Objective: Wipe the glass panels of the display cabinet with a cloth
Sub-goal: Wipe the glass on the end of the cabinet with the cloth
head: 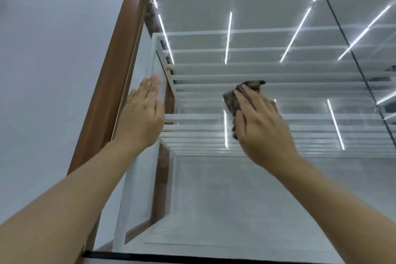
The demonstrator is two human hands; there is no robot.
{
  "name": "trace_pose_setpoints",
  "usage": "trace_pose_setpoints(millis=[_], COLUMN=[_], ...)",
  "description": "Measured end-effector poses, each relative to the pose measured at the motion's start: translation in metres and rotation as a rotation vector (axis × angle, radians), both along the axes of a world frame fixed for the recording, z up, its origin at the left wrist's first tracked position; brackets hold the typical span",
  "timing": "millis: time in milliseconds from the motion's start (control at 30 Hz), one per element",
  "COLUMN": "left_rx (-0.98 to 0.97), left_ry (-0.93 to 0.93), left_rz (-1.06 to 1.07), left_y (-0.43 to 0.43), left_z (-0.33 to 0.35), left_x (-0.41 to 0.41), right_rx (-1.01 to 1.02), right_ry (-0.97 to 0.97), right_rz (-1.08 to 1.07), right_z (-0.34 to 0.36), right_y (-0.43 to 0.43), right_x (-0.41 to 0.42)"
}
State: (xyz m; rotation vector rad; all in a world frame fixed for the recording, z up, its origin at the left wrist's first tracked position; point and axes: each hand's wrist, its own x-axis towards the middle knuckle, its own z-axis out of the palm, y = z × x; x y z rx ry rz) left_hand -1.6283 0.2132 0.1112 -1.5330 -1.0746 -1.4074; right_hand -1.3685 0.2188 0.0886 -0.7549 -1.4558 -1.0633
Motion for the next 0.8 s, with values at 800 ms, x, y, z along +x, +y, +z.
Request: trace_pose_setpoints(millis=[800], left_rx=[0.044], left_ry=[0.056], left_rz=[0.009], left_y=[0.01], left_z=[0.003], left_x=[0.087], right_rx=[0.032], right_ry=[0.006], right_rz=[-0.005], right_z=[-0.021], right_y=[0.004], right_x=[0.029])
